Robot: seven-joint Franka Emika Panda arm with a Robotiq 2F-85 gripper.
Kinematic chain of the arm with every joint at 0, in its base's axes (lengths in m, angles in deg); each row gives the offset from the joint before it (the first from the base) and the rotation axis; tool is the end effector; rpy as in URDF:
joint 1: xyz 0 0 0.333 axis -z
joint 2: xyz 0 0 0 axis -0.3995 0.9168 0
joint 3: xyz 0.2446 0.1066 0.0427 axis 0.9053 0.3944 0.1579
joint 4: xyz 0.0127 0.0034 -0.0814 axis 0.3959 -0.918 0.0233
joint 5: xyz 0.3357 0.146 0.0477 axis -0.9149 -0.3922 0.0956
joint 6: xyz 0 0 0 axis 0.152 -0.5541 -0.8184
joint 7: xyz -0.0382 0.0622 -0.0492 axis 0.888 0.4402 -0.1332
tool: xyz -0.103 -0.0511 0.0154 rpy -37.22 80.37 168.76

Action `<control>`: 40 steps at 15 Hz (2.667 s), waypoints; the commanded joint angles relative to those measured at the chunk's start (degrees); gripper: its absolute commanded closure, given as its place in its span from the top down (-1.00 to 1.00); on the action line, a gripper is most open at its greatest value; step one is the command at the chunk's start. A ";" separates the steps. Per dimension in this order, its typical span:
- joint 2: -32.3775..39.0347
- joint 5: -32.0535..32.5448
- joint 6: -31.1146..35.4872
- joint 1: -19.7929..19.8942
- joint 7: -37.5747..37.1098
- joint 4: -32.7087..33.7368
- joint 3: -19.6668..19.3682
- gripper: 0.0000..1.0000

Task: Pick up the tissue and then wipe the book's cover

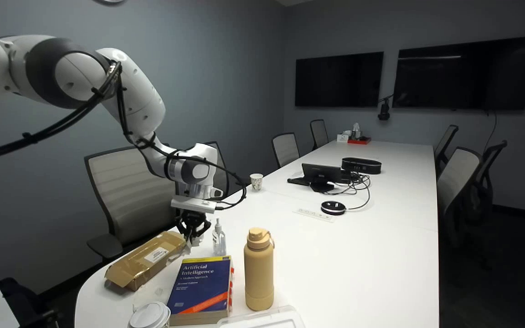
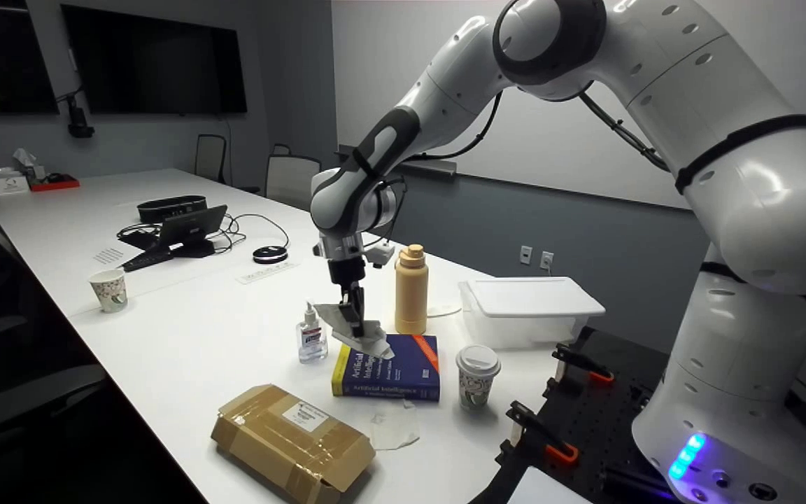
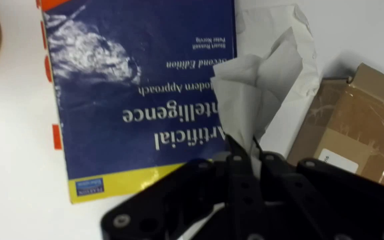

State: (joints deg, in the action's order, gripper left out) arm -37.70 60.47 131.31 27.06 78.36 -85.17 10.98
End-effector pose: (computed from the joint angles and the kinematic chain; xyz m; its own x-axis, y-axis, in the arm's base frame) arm 0.5808 0.0595 0.1061 0.7873 0.5872 -0.1880 0.5584 -0.8083 -0.1866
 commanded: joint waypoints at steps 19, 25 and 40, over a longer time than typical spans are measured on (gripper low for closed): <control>9.25 6.87 15.43 -3.44 -7.87 -0.62 -6.05 -0.98; 8.09 8.19 17.86 -4.64 -10.75 0.81 -8.41 -0.98; 2.61 6.42 19.71 -1.62 -12.87 -10.54 -6.52 -0.98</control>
State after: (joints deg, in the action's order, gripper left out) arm -32.33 68.82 150.39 23.77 64.10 -92.39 1.44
